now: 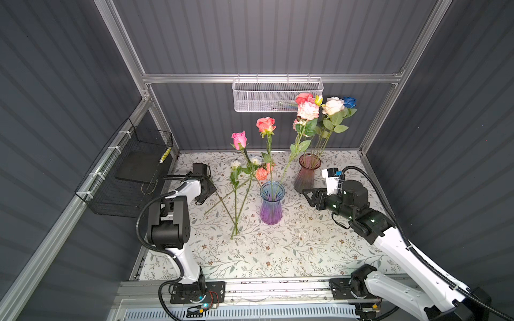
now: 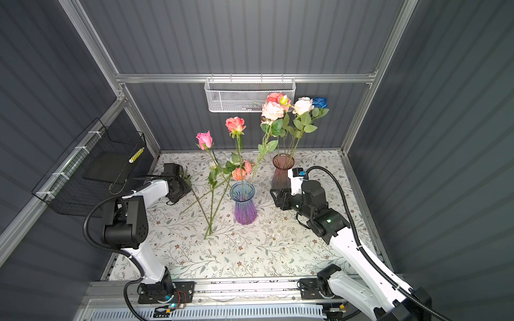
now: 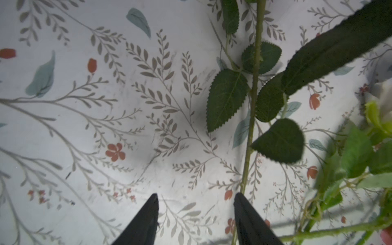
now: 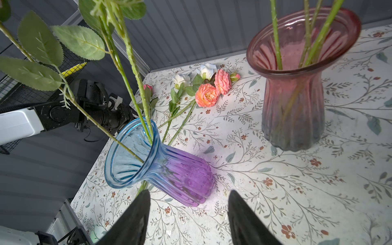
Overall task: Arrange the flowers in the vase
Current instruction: 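Grasp a pink rose stem from the lying bunch with the left gripper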
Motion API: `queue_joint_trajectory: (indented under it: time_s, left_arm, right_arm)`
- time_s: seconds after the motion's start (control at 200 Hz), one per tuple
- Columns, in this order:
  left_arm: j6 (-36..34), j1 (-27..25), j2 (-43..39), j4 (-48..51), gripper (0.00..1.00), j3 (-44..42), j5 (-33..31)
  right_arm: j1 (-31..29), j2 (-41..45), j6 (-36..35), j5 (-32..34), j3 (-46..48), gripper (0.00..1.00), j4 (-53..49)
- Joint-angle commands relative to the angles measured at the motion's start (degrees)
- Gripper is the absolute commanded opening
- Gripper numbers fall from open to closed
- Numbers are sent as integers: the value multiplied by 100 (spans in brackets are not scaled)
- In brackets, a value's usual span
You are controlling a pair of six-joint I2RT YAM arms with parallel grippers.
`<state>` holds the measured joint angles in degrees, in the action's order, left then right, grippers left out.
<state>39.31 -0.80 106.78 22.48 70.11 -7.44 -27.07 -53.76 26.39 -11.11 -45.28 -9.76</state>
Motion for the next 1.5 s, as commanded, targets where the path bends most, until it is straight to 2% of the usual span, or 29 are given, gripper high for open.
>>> queue_joint_trajectory:
  time_s: [0.0,0.265,0.4,0.525,0.645,0.85,1.116,1.301,1.491]
  left_arm:
    - [-239,-8,320,377,54,350,-3]
    - [-436,-13,567,309,48,637,409]
    - [-212,-19,155,26,44,247,585]
    - [10,-56,-373,-87,45,-134,448]
    - [-60,-137,-676,-178,47,-264,357]
    - [-234,-252,-190,61,49,266,498]
    - [-207,-342,381,101,49,482,349]
    - [-221,-352,598,-14,42,463,375]
    - [-364,-354,602,-7,19,436,404]
  right_arm:
    - [43,19,10,75,111,60,209]
    - [79,-3,14,-49,270,60,370]
    - [102,-28,109,-130,437,60,523]
    - [106,-47,155,-164,519,61,608]
    - [130,-112,156,-204,521,61,659]
    - [136,-175,189,-259,480,60,686]
    - [158,-107,234,-197,629,61,775]
    - [171,-188,233,-251,625,61,782]
    - [193,-188,257,-254,660,61,809]
